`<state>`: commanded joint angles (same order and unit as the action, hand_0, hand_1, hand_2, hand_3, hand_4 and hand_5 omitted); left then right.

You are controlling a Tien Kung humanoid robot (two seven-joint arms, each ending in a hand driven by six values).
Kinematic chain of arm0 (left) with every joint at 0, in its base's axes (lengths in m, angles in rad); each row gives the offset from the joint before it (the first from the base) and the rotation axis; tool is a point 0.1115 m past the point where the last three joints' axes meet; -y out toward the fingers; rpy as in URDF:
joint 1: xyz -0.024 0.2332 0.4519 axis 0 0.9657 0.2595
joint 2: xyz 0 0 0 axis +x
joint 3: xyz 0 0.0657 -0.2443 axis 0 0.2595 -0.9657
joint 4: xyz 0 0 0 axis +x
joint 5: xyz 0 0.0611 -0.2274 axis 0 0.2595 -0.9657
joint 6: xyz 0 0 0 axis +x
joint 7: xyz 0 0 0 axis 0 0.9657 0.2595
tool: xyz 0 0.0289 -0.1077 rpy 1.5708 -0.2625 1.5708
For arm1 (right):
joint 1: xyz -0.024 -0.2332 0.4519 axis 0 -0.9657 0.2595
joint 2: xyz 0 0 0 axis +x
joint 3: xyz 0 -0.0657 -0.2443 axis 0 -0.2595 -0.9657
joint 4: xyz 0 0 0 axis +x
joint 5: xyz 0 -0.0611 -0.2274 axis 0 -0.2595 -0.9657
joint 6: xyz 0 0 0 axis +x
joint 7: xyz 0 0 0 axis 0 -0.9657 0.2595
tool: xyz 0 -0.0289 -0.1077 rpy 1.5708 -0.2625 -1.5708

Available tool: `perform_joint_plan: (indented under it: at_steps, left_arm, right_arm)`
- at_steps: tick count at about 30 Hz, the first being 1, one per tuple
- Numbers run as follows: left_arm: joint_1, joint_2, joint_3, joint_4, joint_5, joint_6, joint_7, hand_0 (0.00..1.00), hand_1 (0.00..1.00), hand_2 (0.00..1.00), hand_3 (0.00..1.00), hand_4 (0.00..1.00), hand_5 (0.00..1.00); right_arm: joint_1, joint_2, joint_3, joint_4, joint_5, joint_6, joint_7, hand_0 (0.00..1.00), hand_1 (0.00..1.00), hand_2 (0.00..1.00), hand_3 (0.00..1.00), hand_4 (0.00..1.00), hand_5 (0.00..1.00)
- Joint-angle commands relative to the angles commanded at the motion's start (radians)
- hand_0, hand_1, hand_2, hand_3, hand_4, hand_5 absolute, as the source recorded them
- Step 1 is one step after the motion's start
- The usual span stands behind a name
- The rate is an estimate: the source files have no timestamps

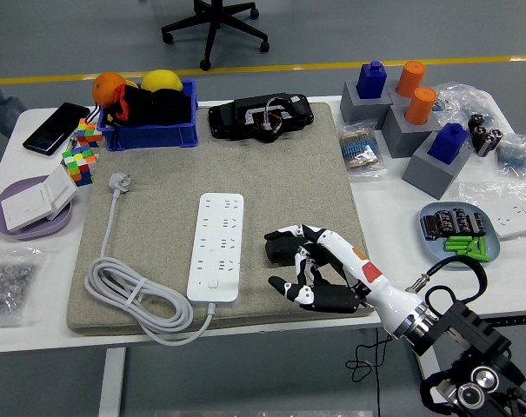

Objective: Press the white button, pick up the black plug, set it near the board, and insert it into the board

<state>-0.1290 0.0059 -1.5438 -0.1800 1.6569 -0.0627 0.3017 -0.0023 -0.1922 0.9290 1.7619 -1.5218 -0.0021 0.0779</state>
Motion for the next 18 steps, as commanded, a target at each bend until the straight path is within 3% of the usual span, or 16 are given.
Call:
perform_joint_plan:
  at_steps: [18]
  left_arm:
    - [0.001, -0.001, -0.002, 0.0, 0.002, -0.002, 0.001, 0.648, 0.639, 0.632, 0.679, 0.51, 0.124]
  right_arm:
    - [0.066, 0.007, -0.086, -0.013, 0.029, 0.012, -0.04, 0.002, 0.061, 0.188, 0.741, 0.754, 0.319]
